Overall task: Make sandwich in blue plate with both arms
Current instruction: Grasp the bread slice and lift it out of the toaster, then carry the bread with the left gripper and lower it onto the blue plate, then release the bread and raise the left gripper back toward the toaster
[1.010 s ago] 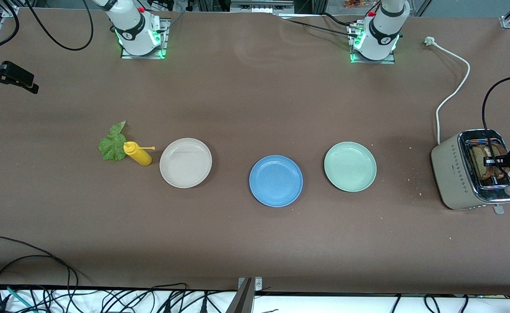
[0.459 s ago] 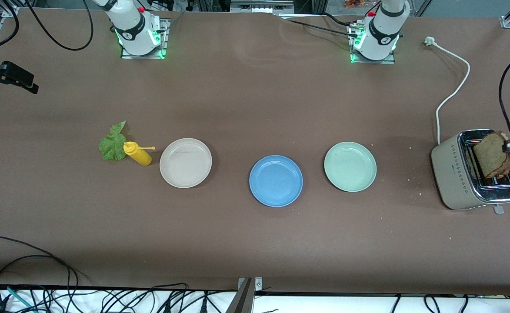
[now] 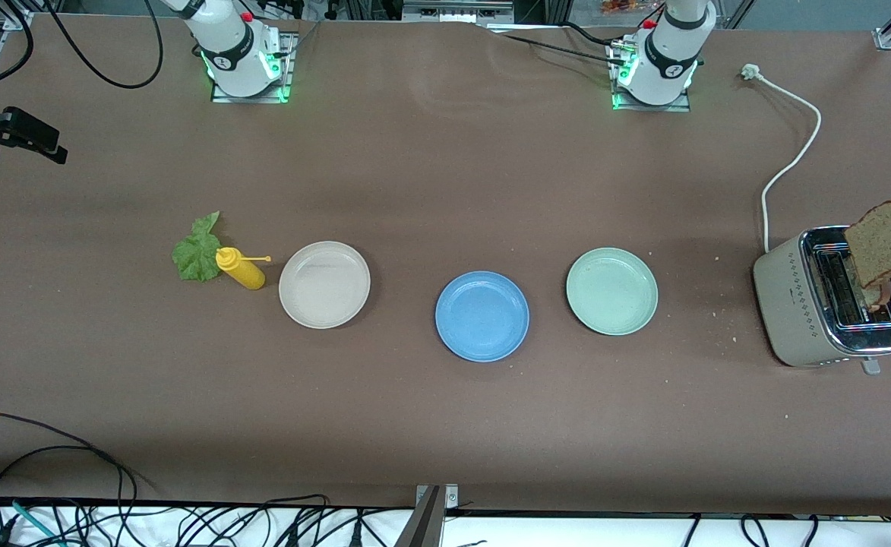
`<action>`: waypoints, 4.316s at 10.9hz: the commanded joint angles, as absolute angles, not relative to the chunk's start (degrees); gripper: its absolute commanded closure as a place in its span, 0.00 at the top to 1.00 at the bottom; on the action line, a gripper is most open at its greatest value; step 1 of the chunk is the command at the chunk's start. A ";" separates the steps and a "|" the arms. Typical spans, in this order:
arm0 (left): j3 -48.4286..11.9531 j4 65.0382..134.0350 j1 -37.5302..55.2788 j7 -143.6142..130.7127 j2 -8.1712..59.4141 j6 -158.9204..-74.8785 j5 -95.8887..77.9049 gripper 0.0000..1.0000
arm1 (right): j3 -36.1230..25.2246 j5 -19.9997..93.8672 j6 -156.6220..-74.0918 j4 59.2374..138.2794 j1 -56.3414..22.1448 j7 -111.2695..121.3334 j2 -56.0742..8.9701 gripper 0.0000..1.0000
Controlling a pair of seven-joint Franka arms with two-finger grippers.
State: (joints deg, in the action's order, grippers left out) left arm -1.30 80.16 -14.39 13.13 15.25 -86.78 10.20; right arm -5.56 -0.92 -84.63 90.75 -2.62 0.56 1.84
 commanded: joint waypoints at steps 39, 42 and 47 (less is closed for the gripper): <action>-0.35 70.58 23.91 -9.49 48.52 -117.33 -43.42 0.00 | -5.71 -1.23 -84.46 90.97 -2.72 0.09 2.20 1.00; -0.26 70.84 23.56 -7.84 49.04 -117.33 -43.24 0.00 | -5.71 -1.23 -84.38 90.97 -2.72 0.09 2.29 1.00; 1.84 71.81 22.50 -3.69 49.57 -117.42 -42.80 1.00 | -5.71 -1.23 -84.29 90.97 -2.72 0.09 2.29 1.00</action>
State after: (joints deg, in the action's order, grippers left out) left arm 0.65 72.75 22.49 -6.02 48.64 -117.26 -41.33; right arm -5.59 -0.92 -84.60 90.76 -2.60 0.56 1.81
